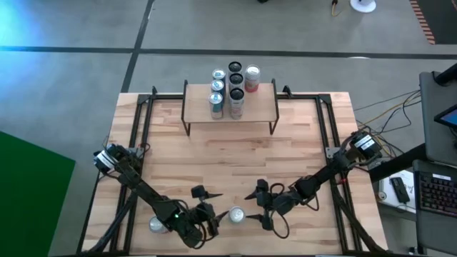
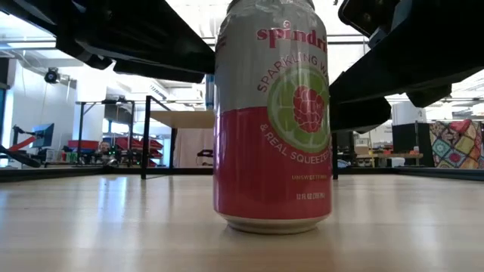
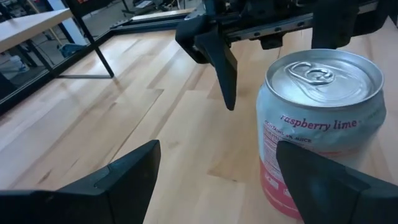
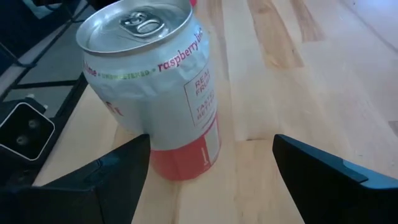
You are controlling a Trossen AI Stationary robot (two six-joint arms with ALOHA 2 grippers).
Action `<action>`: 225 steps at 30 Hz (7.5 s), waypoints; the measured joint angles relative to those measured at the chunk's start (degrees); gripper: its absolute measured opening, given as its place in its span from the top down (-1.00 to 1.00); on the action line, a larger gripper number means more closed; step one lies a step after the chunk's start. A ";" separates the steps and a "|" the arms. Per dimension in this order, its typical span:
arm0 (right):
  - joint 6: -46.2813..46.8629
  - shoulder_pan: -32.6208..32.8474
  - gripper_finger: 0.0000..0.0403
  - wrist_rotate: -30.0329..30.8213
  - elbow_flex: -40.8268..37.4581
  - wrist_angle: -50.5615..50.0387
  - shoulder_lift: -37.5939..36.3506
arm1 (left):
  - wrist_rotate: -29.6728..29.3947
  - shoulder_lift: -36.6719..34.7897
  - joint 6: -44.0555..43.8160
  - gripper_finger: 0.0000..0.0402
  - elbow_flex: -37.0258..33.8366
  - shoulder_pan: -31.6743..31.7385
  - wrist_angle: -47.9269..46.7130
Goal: Place canned beverage on shelf
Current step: Align the right pink-white soda can with the other pink-white soda can on the shelf, then align the pink-white soda can with the other pink-white soda can on the shelf
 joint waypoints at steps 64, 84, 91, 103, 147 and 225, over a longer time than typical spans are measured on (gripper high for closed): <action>-11.73 -8.11 -0.91 -28.29 7.78 10.38 8.33 | -1.73 -0.83 -11.80 -0.53 -0.13 -0.90 -13.54; -14.09 -8.48 -0.44 -29.50 8.14 10.44 8.41 | -1.73 -0.83 -12.00 -0.53 -0.13 -0.90 -13.74; -8.66 -8.41 -0.46 -27.26 7.80 9.34 7.21 | -1.74 -0.83 -12.50 -0.53 -0.13 -0.90 -14.16; -11.39 -8.52 -0.47 -12.77 4.92 -7.76 -9.16 | -1.70 -0.83 -18.34 -0.53 -0.15 -0.94 -18.87; -25.16 -66.72 -0.49 -35.92 14.17 -29.06 -23.86 | -3.21 1.26 -19.89 -0.53 -0.26 0.78 -18.75; -5.35 -37.85 -0.82 -21.83 -28.40 9.53 -51.49 | 18.72 2.97 -95.53 -0.37 32.32 -20.99 -85.96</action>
